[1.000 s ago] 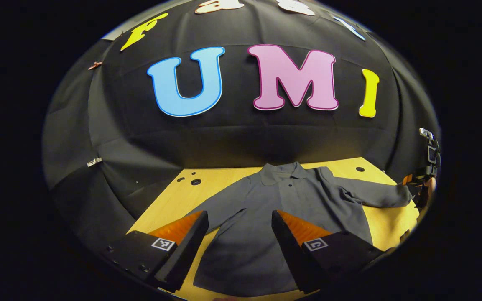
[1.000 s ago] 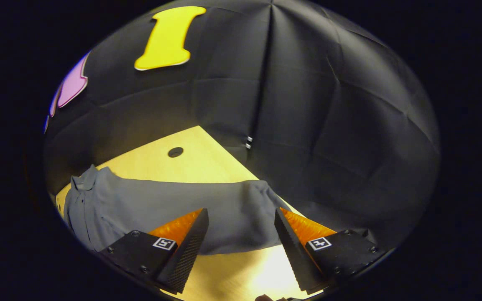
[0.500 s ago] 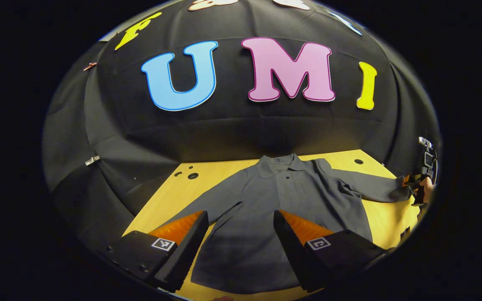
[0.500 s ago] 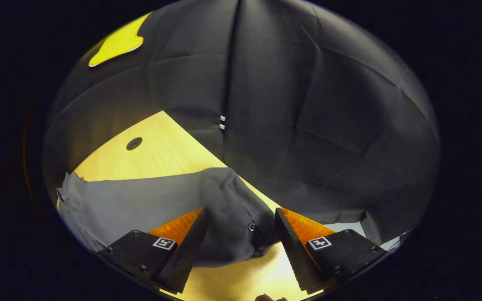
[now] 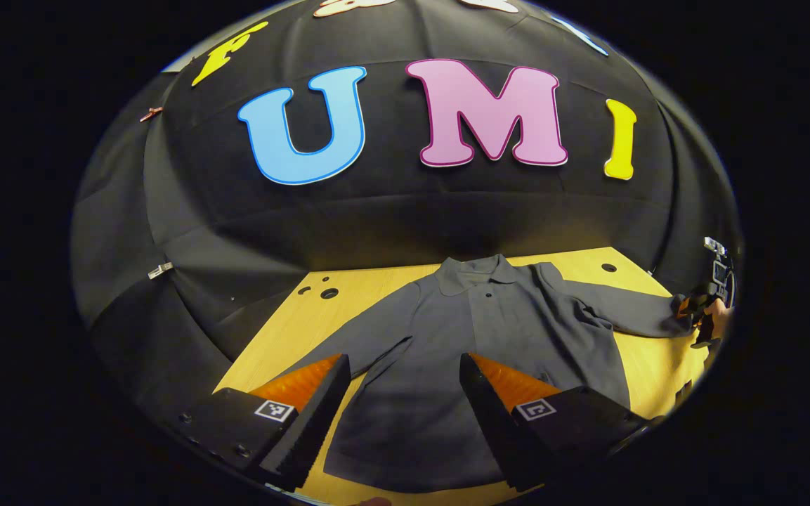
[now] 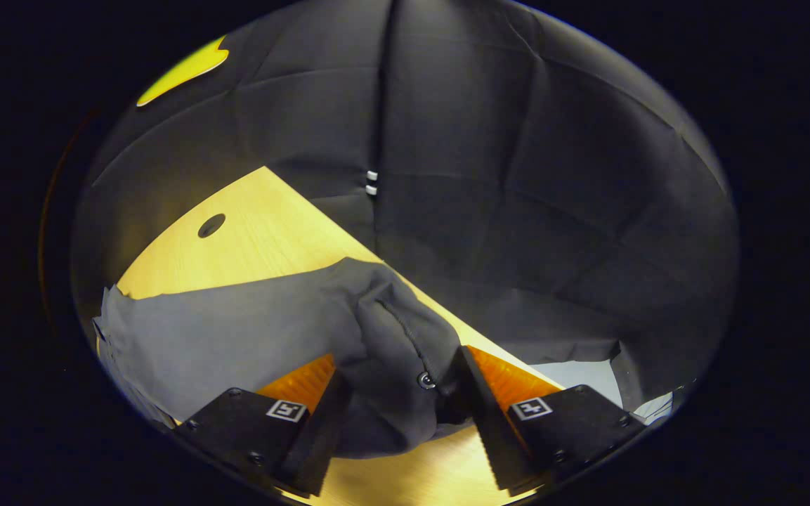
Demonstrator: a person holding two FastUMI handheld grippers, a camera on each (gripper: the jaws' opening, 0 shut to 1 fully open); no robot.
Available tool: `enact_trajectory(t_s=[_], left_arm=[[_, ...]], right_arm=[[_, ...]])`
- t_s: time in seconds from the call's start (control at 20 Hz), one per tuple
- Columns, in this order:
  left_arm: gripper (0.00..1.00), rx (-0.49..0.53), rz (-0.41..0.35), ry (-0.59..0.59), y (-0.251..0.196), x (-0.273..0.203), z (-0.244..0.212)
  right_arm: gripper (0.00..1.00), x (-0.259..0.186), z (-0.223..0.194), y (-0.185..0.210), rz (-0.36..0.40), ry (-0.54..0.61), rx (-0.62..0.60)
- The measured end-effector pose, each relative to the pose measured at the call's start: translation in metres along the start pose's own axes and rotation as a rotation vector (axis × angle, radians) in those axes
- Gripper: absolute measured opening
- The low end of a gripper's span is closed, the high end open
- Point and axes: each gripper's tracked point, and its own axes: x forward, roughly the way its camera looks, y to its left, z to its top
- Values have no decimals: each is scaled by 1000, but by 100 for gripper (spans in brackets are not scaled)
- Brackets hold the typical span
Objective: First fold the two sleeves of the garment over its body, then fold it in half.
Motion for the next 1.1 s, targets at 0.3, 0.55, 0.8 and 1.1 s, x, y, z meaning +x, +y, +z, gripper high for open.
enact_trajectory(t_s=[0.3,0.55,0.8,1.1], left_arm=[[99,-4,-9,6,-6,3,-1],[99,-42,10,2,5,1,-5],[99,-98,67,4,30,-4,-11],[98,-171,141,0,66,-18,-23]], right_arm=[[14,-5,-4,31,49,-5,-82],[5,-15,0,43,99,-6,-102],[5,-50,31,88,166,-112,-241],[5,-106,69,179,321,-211,-307]])
